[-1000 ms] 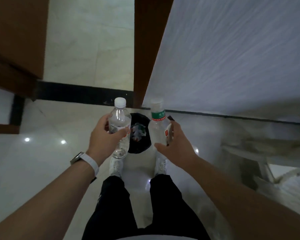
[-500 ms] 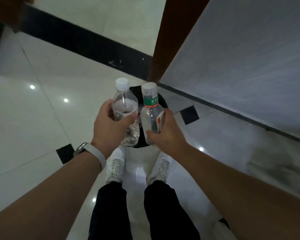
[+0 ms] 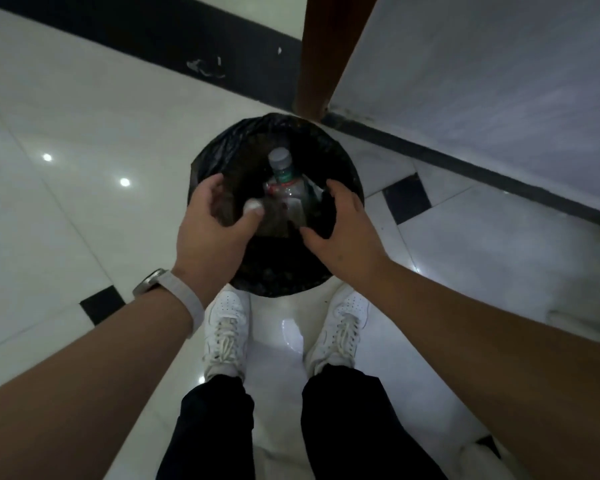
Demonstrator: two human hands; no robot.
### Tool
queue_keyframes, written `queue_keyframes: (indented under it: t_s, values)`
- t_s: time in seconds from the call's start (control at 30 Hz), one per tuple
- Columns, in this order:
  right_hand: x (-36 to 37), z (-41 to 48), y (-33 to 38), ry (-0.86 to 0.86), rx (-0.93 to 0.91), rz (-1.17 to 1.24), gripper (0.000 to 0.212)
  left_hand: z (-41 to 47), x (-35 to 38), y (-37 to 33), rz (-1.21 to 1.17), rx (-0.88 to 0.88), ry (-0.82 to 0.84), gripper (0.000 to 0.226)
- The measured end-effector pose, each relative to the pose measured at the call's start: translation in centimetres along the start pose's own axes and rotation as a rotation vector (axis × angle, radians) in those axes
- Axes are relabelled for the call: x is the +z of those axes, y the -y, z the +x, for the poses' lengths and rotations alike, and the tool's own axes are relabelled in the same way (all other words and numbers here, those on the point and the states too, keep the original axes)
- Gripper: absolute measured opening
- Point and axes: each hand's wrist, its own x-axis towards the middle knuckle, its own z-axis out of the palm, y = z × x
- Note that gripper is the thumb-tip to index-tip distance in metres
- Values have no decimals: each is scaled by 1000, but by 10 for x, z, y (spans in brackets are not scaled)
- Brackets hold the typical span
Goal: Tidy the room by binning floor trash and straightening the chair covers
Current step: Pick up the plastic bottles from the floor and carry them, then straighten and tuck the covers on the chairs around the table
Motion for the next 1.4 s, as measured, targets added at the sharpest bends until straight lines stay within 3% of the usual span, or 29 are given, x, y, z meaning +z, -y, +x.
queue_keyframes:
  t_s: [0.27, 0.43, 0.63, 0.83, 1.03, 1.4]
  values:
    - [-93, -66, 61, -10, -120, -433, 64, -41, -70, -83, 493, 286, 231, 64]
    - [-153, -126, 145, -71, -129, -506, 62, -82, -116, -171, 669, 452, 233, 60]
    - [-226, -212, 223, -230, -144, -536, 59, -155, -154, -274, 797, 864, 234, 52]
    - [-276, -298, 264, -365, -142, -588, 53, -232, -172, -342, 849, 1119, 310, 50]
    - [-330, -382, 283, -608, -36, -616, 51, -289, -172, -405, 781, 1305, 377, 52]
    - [-418, -513, 238, -942, 256, -533, 53, -390, -88, -510, 722, 1608, 439, 53]
